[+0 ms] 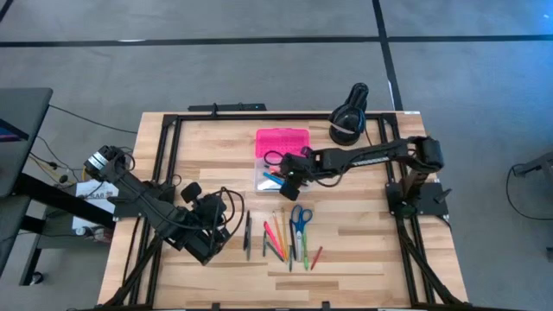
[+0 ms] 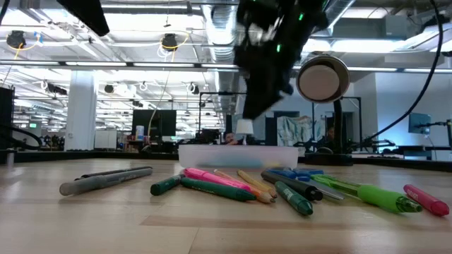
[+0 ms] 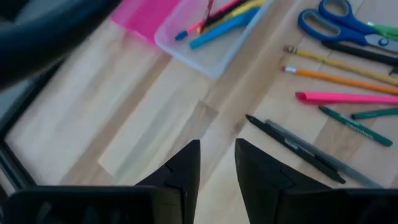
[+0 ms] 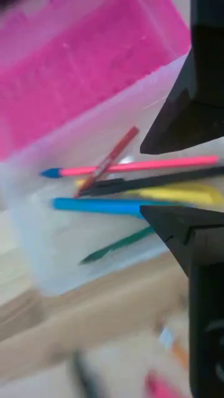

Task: Pick & place school supplies into a supply box
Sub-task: Put the black pen into the pink supply box

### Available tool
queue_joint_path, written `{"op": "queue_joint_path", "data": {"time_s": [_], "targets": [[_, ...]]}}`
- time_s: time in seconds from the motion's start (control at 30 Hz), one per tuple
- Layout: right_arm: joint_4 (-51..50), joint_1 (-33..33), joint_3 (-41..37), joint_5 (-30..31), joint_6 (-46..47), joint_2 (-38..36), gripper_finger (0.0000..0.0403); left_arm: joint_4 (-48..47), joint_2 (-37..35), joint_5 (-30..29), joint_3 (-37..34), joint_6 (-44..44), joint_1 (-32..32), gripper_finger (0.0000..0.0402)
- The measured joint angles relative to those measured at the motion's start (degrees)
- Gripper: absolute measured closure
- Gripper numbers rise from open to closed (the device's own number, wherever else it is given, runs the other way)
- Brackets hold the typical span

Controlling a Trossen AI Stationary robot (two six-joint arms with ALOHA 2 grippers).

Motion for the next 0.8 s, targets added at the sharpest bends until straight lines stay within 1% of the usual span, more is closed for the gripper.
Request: {"op": "queue_joint_path", "data": {"time_s": [0.07,0.17,0.3,0.43,0.53,0.7,0.8], "targets": [[-0.5,1.6,0.0,0.2,3.5,-3.0,0.0267,0.3,0.0,2.0,0.0,-0.6,0.7,0.0306],[-2.7,4.3,0.1,0.5,9.2,-7.3,0.0273,2.6,0.0,3.0,0.0,-0.7,1.7,0.0306],[-7.1,9.1,0.1,4.2,16.2,-11.8,0.0283,8.9,0.0,3.1,0.0,1.0,3.0,0.0306],[-11.4,15.3,0.1,8.1,22.7,-14.4,0.0286,15.6,0.3,4.0,0.0,5.9,4.3,0.0306],[-14.2,20.5,0.0,11.6,28.4,-15.1,0.0286,19.1,1.5,7.2,0.1,9.2,4.9,0.0306],[-16.9,29.3,0.0,16.5,37.6,-15.1,0.0285,27.5,4.7,14.4,0.0,15.6,5.6,0.0306],[-18.6,33.9,0.0,19.5,43.4,-15.1,0.0285,30.7,6.6,17.6,0.1,17.7,5.6,0.0306]]}}
